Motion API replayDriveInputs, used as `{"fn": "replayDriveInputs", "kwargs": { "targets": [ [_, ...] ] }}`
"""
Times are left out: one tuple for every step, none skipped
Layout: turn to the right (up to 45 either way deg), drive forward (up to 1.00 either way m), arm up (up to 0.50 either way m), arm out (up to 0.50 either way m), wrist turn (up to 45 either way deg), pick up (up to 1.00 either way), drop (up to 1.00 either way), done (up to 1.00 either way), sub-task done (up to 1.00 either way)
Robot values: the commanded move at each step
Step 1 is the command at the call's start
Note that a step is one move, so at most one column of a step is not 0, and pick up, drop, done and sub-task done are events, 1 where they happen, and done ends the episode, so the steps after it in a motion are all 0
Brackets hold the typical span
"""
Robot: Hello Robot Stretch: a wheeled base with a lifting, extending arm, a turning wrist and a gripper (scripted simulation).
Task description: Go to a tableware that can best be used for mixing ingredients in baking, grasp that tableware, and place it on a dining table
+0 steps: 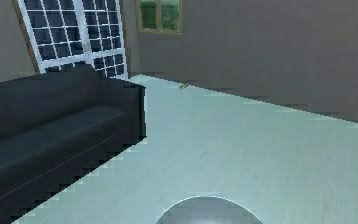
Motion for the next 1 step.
{"fn": "replayDriveInputs", "kwargs": {
  "targets": [
    [-45.0,0.00,0.00,0.00,0.0,0.00,0.00,0.00,0.00]
  ]
}}
